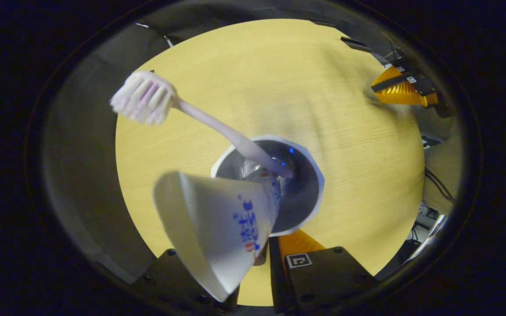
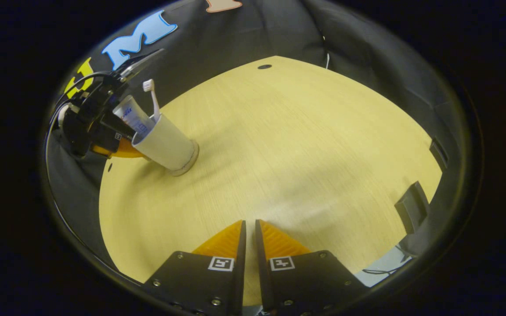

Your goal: Put the toothbrush and toothpaste on the desktop into the cup, then pick up the cup and place it on the coaster on the desktop.

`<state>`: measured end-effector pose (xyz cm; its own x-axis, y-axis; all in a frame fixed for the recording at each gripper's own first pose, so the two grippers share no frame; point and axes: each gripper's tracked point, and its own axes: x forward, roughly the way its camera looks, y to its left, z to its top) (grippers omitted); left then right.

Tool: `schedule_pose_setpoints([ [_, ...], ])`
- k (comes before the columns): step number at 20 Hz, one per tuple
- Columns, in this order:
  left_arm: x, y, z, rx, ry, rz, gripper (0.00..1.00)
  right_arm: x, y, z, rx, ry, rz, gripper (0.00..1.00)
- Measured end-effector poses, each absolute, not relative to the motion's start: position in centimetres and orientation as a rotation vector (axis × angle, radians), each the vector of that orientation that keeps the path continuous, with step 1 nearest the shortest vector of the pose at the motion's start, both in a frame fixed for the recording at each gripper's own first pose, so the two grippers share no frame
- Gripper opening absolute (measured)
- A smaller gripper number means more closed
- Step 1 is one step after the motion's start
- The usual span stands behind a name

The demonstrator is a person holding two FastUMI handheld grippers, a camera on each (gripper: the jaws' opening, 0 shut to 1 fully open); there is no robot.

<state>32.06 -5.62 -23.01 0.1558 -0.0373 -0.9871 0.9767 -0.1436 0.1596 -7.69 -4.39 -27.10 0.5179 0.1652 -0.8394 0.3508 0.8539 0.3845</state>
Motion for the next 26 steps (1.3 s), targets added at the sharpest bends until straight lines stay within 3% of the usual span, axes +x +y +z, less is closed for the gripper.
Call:
schedule_pose_setpoints([
  [3,31.8,-5.9,-21.9,1.346,0.977,-1.193,0.47,-7.8,-4.0,-26.9,0.559,1.038,-0.109,0.15],
  [8,30.9,-4.8,-17.6,1.266,0.878,-1.163,0.46,-7.1,-3.4,-26.2,0.55,1.021,-0.091,0.15],
  [9,30.6,-4.0,-16.5,1.246,0.854,-1.149,0.4,-6.8,-3.1,-26.0,0.547,1.016,-0.088,0.15],
  [11,29.8,-2.0,-13.9,1.201,0.821,-1.11,0.4,-6.0,-2.7,-25.4,0.541,1.003,-0.077,0.15],
  [12,29.4,-1.1,-12.6,1.172,0.8,-1.085,0.46,-5.5,-2.5,-25.1,0.532,0.993,-0.068,0.15],
  [13,28.6,-0.4,-11.7,1.137,0.79,-1.051,0.46,-4.9,-2.2,-24.8,0.519,0.986,-0.058,0.15],
  [14,27.8,0.7,-10.7,1.092,0.784,-1.019,0.4,-4.1,-1.8,-24.3,0.508,0.973,-0.044,0.16],
  [16,25.8,3.1,-8.6,1.008,0.767,-0.954,0.4,-2.6,-0.8,-23.2,0.469,0.944,-0.006,0.16],
  [17,24.6,4.3,-7.7,0.958,0.765,-0.917,0.47,-1.8,-0.2,-22.7,0.442,0.93,0.017,0.16],
  [18,23.4,5.4,-6.9,0.896,0.763,-0.871,0.46,-0.8,0.4,-22.0,0.413,0.913,0.044,0.16],
  [19,22.3,6.2,-6.5,0.823,0.76,-0.819,0.39,-0.1,0.9,-21.5,0.392,0.898,0.066,0.16],
  [25,16.0,11.7,-3.0,0.448,0.67,-0.515,0.39,4.8,3.7,-16.3,0.286,0.764,0.16,0.16],
  [26,15.6,12.3,-1.9,0.399,0.644,-0.462,0.42,5.5,4.0,-15.3,0.269,0.729,0.165,0.15],
])
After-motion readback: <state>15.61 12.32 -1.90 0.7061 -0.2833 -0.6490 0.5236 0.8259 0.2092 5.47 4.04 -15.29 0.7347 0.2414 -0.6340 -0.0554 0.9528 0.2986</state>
